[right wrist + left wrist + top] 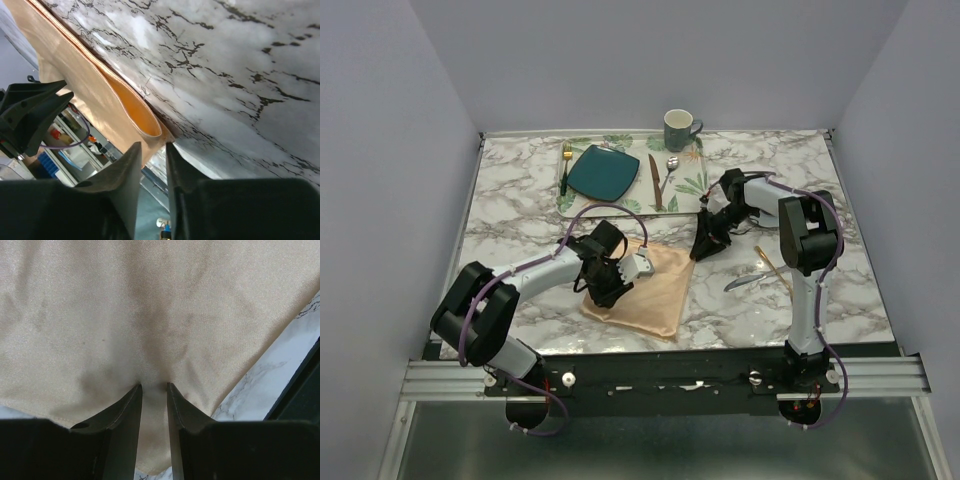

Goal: Fold the napkin into a case and place the utensils inside
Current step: Fold the lower triangle-folded napkin at the center of the board.

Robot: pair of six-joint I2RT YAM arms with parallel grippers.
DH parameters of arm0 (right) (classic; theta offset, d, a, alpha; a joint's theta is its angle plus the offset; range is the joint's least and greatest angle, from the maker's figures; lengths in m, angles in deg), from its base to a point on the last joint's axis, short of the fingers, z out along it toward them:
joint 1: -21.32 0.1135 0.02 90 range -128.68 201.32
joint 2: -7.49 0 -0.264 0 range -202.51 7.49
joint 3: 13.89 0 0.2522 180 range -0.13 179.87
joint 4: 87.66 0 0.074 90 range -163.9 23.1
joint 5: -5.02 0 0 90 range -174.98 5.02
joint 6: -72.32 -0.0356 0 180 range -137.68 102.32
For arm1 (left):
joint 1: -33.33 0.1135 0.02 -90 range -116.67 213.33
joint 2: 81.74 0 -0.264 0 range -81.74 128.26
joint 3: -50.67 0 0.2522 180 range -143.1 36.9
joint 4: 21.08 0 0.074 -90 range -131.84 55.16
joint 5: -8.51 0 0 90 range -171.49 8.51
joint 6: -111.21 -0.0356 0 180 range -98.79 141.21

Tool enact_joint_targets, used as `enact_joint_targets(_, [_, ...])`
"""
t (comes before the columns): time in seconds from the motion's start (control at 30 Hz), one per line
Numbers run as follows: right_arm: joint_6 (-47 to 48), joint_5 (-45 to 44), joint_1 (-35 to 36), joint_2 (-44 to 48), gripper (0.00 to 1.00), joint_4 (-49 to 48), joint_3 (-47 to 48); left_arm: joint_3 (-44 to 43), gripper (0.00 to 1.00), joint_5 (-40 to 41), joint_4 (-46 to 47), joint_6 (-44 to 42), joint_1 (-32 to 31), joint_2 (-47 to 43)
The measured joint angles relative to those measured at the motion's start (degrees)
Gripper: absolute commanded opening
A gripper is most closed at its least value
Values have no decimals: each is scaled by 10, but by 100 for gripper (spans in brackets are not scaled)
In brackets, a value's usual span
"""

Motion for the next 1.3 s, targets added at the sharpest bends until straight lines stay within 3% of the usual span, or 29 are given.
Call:
enact_joint_targets(0.2, [-7,-2,-1,0,12,-5,0,2,33,0,4,2,0,0])
enact_joint_targets(0.27, [-8,-3,-1,0,16,-7,0,2,43,0,5,2,0,0])
enact_joint_targets(0.33, [-8,-3,-1,0,29,-7,0,2,48,0,5,3,0,0])
enact_joint_targets(0.53, [-3,-4,-2,1,33,-10,-3,5,59,-21,27,32,-5,-64])
enact_joint_targets(0.67, [5,-3,-2,13,33,-19,-34,-25,62,-30,65,96,-49,-90])
enact_joint_targets(0.9, [8,2,-5,31,27,-34,-69,-90,60,-8,160,293,-139,-13])
enact_joint_targets(1.1, [-5,5,-6,34,25,-54,-79,-140,59,34,185,410,-153,75])
enact_joint_targets(1.3, [-21,14,-6,37,22,-80,-90,-187,55,66,189,458,-153,130])
